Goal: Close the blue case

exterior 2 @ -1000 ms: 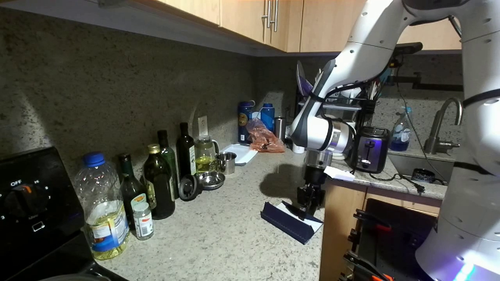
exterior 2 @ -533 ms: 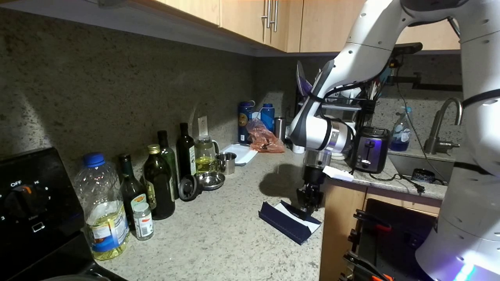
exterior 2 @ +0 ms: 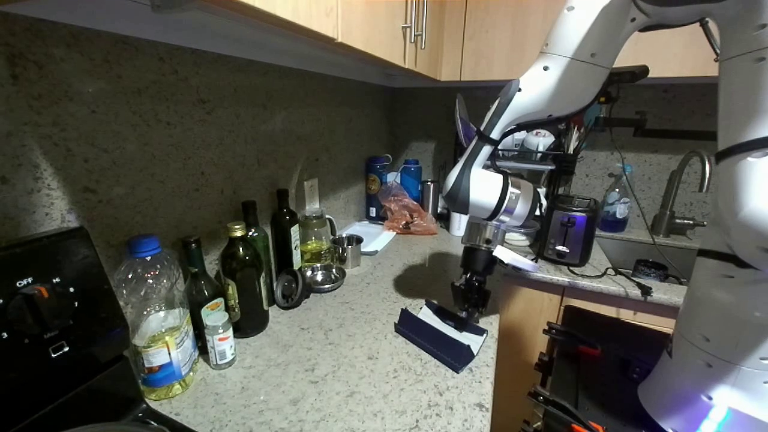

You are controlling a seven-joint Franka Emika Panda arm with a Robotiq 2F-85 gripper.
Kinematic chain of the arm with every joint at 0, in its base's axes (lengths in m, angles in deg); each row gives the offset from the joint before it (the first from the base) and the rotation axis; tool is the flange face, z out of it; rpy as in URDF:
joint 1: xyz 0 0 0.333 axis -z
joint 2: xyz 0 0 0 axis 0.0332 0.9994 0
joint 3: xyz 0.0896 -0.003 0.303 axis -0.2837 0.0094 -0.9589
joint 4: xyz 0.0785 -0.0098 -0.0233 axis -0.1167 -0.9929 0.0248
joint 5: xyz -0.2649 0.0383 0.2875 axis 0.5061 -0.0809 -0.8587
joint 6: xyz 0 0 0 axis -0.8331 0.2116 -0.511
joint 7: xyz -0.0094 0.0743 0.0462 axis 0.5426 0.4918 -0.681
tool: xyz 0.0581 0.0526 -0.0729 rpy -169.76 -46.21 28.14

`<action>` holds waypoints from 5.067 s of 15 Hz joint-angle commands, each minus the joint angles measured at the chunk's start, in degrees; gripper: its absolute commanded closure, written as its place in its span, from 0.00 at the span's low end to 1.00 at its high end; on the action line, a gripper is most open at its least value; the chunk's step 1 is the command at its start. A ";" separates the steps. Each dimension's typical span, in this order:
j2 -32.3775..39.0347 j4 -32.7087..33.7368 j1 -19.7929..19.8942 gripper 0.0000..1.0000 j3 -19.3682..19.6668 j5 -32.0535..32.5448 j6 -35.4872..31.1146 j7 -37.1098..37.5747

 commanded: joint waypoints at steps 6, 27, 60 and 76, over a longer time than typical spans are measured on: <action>-4.32 -0.93 -3.48 0.99 -0.02 5.01 -1.51 2.47; -5.89 2.59 -11.93 0.99 -1.81 44.26 -1.58 37.55; 7.11 17.50 -23.96 0.99 -0.92 70.75 15.81 72.44; 6.30 19.54 -24.77 0.14 -2.27 68.96 18.21 70.17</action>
